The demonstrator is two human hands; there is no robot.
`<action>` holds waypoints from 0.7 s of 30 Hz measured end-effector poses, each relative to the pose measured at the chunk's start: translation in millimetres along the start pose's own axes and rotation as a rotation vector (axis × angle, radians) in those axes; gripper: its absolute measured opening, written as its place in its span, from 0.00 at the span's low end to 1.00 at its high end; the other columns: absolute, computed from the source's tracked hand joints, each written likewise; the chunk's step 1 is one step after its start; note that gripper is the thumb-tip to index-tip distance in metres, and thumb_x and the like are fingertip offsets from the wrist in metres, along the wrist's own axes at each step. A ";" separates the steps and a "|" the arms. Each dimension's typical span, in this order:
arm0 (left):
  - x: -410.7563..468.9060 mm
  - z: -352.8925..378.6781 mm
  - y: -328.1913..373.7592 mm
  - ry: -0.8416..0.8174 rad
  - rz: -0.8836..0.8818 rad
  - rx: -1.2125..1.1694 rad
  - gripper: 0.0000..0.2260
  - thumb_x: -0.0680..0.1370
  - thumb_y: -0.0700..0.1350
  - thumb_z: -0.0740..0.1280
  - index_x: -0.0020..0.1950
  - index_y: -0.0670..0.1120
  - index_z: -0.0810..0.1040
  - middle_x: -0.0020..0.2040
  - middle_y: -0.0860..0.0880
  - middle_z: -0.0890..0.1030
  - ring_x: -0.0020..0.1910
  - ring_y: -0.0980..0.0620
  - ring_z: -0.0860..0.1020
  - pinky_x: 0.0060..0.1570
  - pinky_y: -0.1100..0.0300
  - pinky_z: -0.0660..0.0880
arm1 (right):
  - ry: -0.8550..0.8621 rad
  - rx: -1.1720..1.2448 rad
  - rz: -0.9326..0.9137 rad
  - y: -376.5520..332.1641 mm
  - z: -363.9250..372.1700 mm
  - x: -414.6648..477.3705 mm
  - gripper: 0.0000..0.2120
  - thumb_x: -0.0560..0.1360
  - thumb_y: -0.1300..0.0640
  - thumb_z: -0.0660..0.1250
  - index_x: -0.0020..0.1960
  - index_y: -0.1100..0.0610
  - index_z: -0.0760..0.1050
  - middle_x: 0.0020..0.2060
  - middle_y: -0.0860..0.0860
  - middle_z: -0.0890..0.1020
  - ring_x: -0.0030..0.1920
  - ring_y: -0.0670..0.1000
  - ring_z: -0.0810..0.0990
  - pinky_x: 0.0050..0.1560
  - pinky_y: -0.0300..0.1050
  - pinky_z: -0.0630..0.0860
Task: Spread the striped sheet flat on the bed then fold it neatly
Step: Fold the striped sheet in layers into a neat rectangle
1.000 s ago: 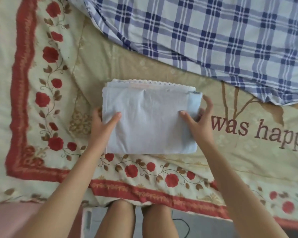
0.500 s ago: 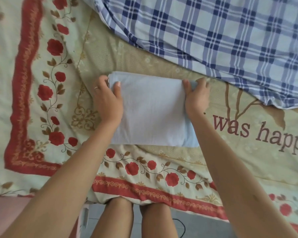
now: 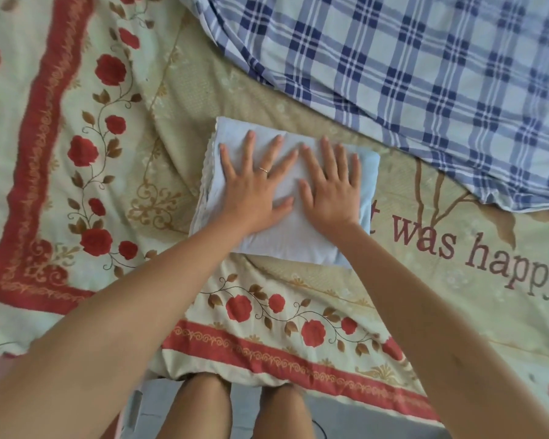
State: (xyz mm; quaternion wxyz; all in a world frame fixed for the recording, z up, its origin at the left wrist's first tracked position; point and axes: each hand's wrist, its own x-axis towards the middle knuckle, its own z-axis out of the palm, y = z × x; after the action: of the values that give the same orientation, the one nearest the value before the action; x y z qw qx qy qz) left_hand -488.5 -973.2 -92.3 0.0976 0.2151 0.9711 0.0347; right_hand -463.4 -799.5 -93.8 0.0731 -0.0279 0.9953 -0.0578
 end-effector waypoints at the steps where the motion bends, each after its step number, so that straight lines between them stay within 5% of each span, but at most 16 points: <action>1: 3.6 2.2 -0.4 0.018 0.002 -0.005 0.35 0.73 0.66 0.51 0.78 0.58 0.44 0.79 0.53 0.44 0.76 0.36 0.44 0.65 0.26 0.44 | 0.010 -0.019 0.023 0.2 1.9 7.2 0.28 0.79 0.41 0.48 0.78 0.47 0.53 0.77 0.54 0.56 0.76 0.59 0.52 0.75 0.59 0.42; 5: -7.0 6.1 -6.9 0.115 -0.047 -0.023 0.32 0.76 0.61 0.54 0.78 0.52 0.52 0.78 0.49 0.52 0.77 0.41 0.50 0.71 0.35 0.44 | -0.006 -0.058 0.036 2.5 -6.0 28.9 0.31 0.77 0.36 0.47 0.77 0.47 0.55 0.73 0.53 0.64 0.73 0.59 0.61 0.73 0.60 0.46; 9: -76.1 20.8 -3.9 0.209 -0.442 -0.195 0.30 0.79 0.56 0.54 0.78 0.45 0.52 0.78 0.50 0.47 0.77 0.46 0.51 0.72 0.43 0.43 | -0.270 -0.063 0.003 10.3 -31.9 49.4 0.37 0.73 0.28 0.54 0.74 0.48 0.60 0.68 0.52 0.70 0.66 0.57 0.70 0.67 0.53 0.60; 14: -133.3 -1.0 57.8 0.512 -1.173 -1.271 0.35 0.77 0.47 0.69 0.76 0.40 0.53 0.73 0.41 0.60 0.72 0.45 0.62 0.68 0.52 0.66 | -0.622 0.198 0.081 3.2 -71.2 73.5 0.42 0.65 0.27 0.65 0.71 0.50 0.66 0.65 0.50 0.74 0.64 0.55 0.73 0.60 0.47 0.68; 16: -122.1 -6.2 72.6 0.388 -1.440 -1.697 0.41 0.72 0.47 0.74 0.75 0.42 0.51 0.69 0.44 0.63 0.67 0.45 0.68 0.64 0.54 0.71 | -0.709 0.221 0.125 -2.7 -80.4 72.0 0.45 0.63 0.26 0.66 0.72 0.50 0.65 0.68 0.50 0.72 0.66 0.55 0.71 0.64 0.51 0.68; 19: -105.2 -10.9 91.2 0.107 -1.526 -2.099 0.49 0.59 0.56 0.80 0.72 0.44 0.59 0.67 0.46 0.71 0.63 0.47 0.73 0.63 0.51 0.72 | -0.822 0.261 0.248 -0.6 -89.3 59.7 0.52 0.57 0.24 0.69 0.73 0.50 0.64 0.69 0.48 0.70 0.66 0.56 0.71 0.63 0.55 0.70; 21: -104.3 -5.5 90.5 0.140 -1.538 -2.103 0.35 0.62 0.52 0.80 0.62 0.42 0.69 0.59 0.48 0.77 0.55 0.48 0.78 0.56 0.56 0.75 | -0.916 0.300 0.371 3.6 -94.1 44.6 0.53 0.50 0.22 0.71 0.67 0.50 0.69 0.65 0.47 0.73 0.62 0.55 0.74 0.60 0.54 0.72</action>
State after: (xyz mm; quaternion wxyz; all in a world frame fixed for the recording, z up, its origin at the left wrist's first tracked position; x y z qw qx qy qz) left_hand -359.8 -935.8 -58.8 0.1625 -0.5733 0.3557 0.7199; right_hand -521.6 -788.4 -8.1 0.5136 0.1374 0.8302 -0.1677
